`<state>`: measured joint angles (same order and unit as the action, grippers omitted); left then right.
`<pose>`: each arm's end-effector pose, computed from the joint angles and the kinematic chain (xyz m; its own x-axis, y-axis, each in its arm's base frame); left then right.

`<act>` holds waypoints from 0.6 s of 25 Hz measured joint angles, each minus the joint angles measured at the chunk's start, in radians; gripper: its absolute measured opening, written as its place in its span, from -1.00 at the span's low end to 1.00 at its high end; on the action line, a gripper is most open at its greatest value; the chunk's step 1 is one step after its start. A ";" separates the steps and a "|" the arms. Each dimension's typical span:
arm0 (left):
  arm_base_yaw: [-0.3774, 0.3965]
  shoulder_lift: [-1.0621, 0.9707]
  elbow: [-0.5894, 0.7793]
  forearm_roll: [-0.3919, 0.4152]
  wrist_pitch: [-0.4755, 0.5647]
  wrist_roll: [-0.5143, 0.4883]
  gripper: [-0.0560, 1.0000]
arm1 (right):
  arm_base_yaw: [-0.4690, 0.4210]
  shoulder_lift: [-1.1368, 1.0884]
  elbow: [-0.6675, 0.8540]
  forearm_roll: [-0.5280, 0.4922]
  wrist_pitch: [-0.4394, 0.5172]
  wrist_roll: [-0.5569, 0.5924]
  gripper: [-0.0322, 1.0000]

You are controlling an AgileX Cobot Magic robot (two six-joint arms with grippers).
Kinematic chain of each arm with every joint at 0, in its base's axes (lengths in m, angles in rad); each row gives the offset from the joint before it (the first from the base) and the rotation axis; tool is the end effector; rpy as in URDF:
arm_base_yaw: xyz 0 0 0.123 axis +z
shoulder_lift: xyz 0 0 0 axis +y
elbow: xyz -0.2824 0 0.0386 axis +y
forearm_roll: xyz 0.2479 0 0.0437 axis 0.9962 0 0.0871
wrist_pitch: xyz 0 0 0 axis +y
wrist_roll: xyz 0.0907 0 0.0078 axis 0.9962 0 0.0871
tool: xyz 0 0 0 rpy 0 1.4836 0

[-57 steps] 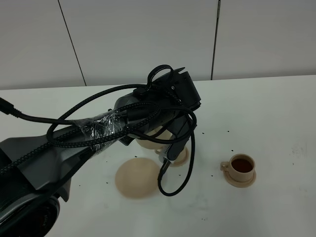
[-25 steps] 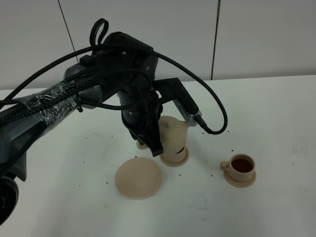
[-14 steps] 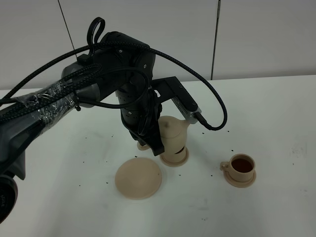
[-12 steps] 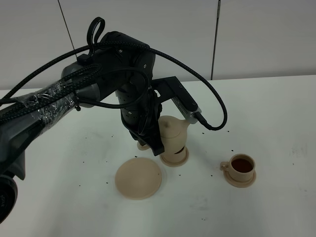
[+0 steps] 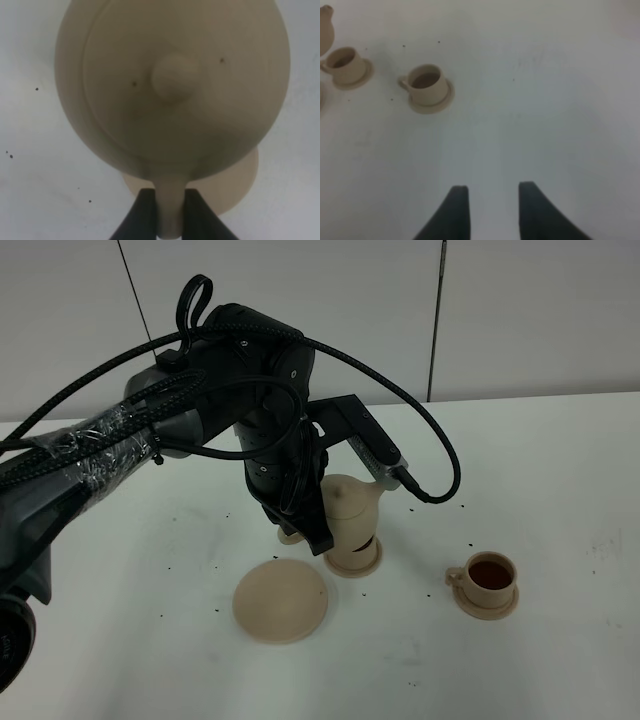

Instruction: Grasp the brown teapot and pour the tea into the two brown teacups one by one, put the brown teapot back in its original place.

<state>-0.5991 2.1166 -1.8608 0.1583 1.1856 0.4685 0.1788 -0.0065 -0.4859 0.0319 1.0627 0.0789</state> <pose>0.3792 -0.2428 0.2360 -0.4280 0.8961 -0.1174 0.8652 0.4438 0.2336 -0.0047 0.0017 0.2731 -0.4740 0.0101 -0.8805 -0.1581 0.9827 0.0964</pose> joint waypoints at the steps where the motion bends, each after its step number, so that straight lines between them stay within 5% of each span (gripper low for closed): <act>1: 0.000 0.000 0.000 0.000 0.000 -0.004 -0.58 | 0.000 0.000 0.000 0.000 0.000 0.000 -0.47; 10: 0.000 -0.017 0.001 -0.068 0.001 -0.031 -0.58 | 0.000 0.000 0.000 0.000 0.000 0.000 -0.47; 15: 0.000 -0.118 0.083 -0.006 0.001 -0.043 -0.58 | 0.000 0.000 0.000 0.000 0.000 0.000 -0.47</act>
<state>-0.5991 1.9984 -1.7777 0.1526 1.1867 0.4256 0.1788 -0.0065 -0.4859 0.0319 1.0627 0.0789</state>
